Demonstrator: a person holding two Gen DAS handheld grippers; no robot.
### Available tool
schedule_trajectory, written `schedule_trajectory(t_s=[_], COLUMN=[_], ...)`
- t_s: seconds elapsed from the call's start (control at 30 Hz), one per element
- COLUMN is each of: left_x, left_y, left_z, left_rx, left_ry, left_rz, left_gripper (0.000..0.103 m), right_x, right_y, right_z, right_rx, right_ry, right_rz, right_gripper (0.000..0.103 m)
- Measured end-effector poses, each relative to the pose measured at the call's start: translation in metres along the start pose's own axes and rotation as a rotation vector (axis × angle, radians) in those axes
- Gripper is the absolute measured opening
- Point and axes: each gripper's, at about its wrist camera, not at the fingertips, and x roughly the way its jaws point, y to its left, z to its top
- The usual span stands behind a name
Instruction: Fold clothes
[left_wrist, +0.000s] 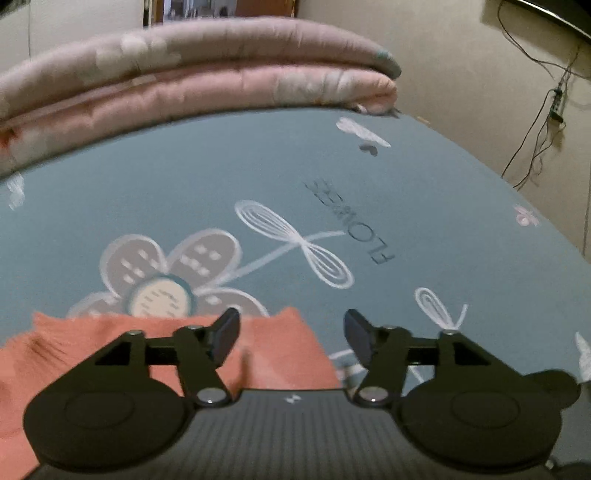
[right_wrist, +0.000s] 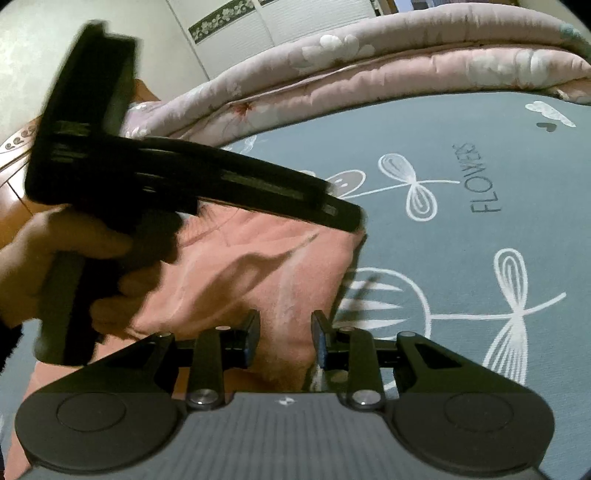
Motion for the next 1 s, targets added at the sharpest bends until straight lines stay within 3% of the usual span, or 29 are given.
schedule_trajectory(t_s=[0.17, 0.23, 0.3, 0.37, 0.5, 0.7, 0.87, 1.0], left_x=[0.025, 0.039, 0.047, 0.043, 0.015, 0.029, 0.051, 0.054], left_y=[0.002, -0.002, -0.004, -0.003, 0.005, 0.013, 0.017, 0.021], left_z=[-0.005, -0.008, -0.009, -0.002, 0.005, -0.002, -0.002, 0.001], left_rx=[0.027, 0.028, 0.022, -0.001, -0.016, -0.014, -0.043, -0.067], left_ry=[0.093, 0.114, 0.106, 0.105, 0.031, 0.078, 0.082, 0.085], left_rz=[0.044, 0.067, 0.079, 0.064, 0.034, 0.083, 0.106, 0.114], left_gripper=[0.067, 0.073, 0.077, 0.072, 0.073, 0.073, 0.081, 0.083], right_x=[0.005, 0.008, 0.009, 0.01, 0.005, -0.001, 0.022, 0.016], right_y=[0.003, 0.003, 0.003, 0.001, -0.002, 0.005, 0.004, -0.004], right_z=[0.001, 0.001, 0.001, 0.001, 0.003, 0.0, -0.008, -0.006], right_rx=[-0.007, -0.009, -0.008, -0.004, 0.006, -0.008, 0.007, 0.047], right_ry=[0.007, 0.013, 0.017, 0.015, -0.007, -0.089, -0.011, 0.033], right_rz=[0.0, -0.004, -0.006, -0.006, -0.004, 0.037, 0.064, 0.097], right_gripper=[0.041, 0.041, 0.041, 0.041, 0.041, 0.034, 0.035, 0.034])
